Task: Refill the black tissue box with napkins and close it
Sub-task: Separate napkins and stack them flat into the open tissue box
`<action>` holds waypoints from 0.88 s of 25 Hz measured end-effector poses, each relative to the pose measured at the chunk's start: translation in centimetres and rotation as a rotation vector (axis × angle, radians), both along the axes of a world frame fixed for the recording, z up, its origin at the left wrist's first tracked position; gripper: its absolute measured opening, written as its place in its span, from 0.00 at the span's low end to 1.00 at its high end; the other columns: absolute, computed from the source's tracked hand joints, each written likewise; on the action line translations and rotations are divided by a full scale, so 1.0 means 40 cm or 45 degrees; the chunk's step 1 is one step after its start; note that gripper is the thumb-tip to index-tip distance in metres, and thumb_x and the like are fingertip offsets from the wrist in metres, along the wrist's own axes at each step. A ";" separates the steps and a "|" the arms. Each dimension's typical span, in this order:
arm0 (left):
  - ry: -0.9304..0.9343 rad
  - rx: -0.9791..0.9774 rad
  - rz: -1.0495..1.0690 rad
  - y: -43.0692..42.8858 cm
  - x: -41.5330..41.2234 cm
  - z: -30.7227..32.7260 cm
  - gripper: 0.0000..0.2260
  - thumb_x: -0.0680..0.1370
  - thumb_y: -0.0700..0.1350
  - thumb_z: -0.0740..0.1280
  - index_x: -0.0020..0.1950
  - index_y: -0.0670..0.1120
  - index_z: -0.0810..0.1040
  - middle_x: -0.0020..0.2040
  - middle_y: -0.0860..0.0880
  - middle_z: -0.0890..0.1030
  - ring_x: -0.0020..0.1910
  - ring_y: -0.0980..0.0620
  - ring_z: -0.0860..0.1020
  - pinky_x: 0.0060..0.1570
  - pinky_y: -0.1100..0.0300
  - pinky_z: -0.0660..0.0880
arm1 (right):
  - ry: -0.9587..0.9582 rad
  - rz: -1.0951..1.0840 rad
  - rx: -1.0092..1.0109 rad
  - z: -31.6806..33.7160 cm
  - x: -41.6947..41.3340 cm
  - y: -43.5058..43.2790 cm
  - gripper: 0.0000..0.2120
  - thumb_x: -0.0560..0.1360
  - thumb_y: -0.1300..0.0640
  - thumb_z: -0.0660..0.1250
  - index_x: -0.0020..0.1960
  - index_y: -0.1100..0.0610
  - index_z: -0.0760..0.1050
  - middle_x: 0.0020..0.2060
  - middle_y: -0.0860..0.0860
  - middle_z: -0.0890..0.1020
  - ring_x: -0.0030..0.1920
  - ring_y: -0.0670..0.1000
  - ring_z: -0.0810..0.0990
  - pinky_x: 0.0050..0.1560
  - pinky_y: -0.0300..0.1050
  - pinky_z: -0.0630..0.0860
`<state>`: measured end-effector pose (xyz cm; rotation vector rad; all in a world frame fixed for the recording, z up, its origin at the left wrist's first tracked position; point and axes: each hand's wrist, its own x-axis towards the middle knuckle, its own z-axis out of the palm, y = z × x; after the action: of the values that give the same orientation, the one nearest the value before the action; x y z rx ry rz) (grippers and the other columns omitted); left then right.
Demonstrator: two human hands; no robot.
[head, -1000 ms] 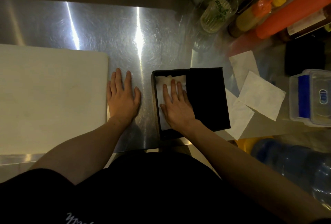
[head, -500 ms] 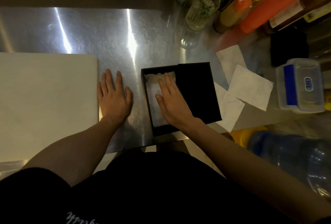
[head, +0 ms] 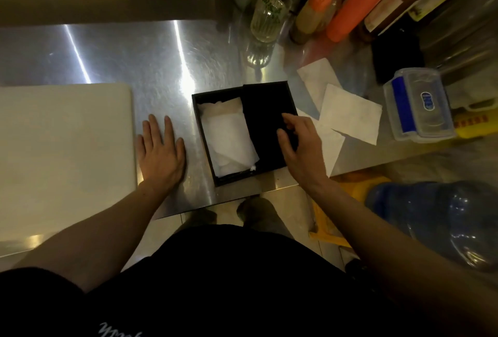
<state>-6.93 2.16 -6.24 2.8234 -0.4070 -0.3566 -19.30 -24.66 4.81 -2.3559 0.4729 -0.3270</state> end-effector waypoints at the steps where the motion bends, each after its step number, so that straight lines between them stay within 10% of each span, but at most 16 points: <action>1: 0.006 0.008 -0.001 0.001 -0.020 0.001 0.27 0.83 0.56 0.44 0.80 0.48 0.45 0.80 0.39 0.46 0.78 0.40 0.46 0.75 0.43 0.45 | -0.016 -0.032 -0.010 0.000 -0.014 -0.023 0.15 0.80 0.58 0.63 0.65 0.60 0.72 0.57 0.57 0.77 0.57 0.52 0.76 0.58 0.48 0.77; 22: 0.089 0.116 0.115 -0.041 -0.150 0.020 0.25 0.83 0.50 0.52 0.79 0.43 0.51 0.78 0.36 0.51 0.76 0.34 0.51 0.69 0.36 0.57 | 0.364 0.187 0.033 -0.166 -0.078 -0.326 0.17 0.80 0.47 0.62 0.64 0.55 0.77 0.57 0.53 0.77 0.56 0.51 0.75 0.52 0.43 0.68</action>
<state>-12.93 0.54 -5.43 2.8954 -0.2535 -0.4648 -22.43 -37.68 -1.84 -2.4057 0.4295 0.0856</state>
